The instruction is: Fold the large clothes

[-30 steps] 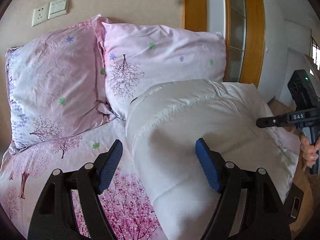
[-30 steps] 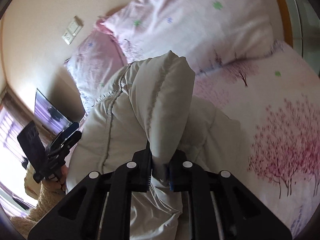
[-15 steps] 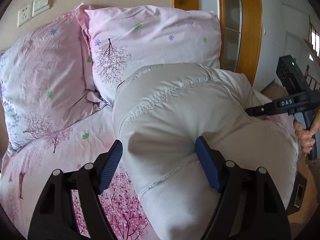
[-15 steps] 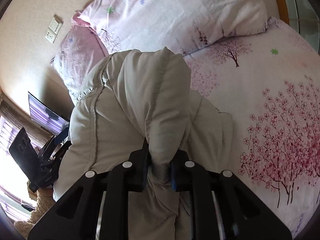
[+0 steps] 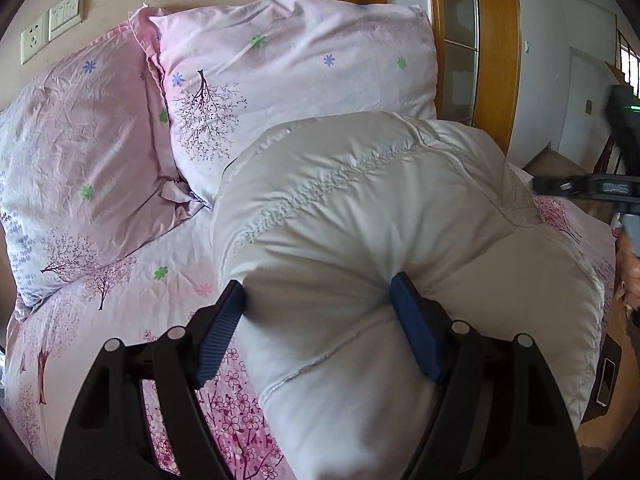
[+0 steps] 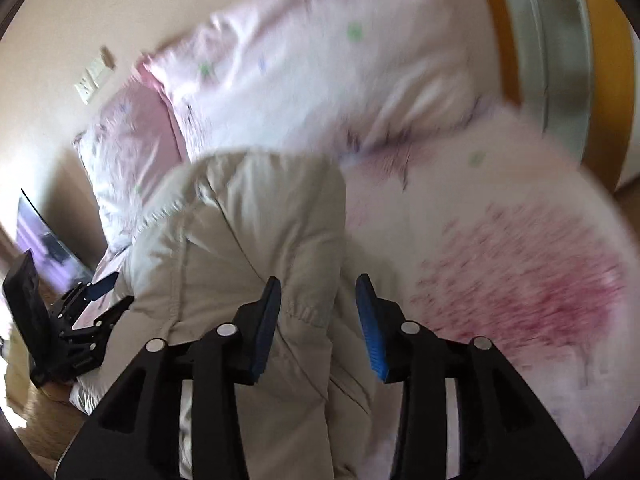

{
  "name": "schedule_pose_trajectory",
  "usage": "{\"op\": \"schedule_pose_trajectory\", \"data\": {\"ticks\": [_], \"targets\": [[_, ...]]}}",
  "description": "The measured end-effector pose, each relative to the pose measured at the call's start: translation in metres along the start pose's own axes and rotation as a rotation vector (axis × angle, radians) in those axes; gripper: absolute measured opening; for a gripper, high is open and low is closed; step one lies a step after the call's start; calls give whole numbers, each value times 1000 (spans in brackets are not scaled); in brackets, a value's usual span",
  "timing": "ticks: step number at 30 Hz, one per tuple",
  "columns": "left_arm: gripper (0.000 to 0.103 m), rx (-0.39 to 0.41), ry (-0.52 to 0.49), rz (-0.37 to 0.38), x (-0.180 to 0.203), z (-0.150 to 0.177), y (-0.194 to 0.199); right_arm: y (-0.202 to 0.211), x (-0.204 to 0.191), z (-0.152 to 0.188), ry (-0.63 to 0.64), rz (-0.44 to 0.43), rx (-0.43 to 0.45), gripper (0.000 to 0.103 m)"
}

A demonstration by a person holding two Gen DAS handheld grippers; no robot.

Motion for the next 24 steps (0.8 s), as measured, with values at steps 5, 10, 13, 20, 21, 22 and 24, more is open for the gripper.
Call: {"op": "schedule_pose_trajectory", "data": {"ticks": [5,10,13,20,21,22,24], "targets": [[76,4,2,-1,0,0,0,22,-34,33,131,8,40,22],[76,8,1,-8,0,1,1,19,-40,56,130,17,25,22],[76,10,-5,-10,1,1,1,5,-35,67,103,45,-21,23],[76,26,-44,-30,10,1,2,-18,-19,82,23,27,-106,22],[76,28,-47,-30,10,2,2,-20,-18,82,17,26,-113,22],[76,31,-50,-32,11,2,2,-22,-18,83,14,24,-120,22],[76,37,-51,-36,12,3,2,-25,-18,84,19,25,-128,22]]}}
Point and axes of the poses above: each gripper's, at about its wrist camera, not at the fingertips, and y roughly against the way its jaws point, x to its right, z to its underside, the point moved 3 cm from there along -y, roughly the way its jaws point, and after that the axes turned 1 degree about z, right-handed, at the moved point
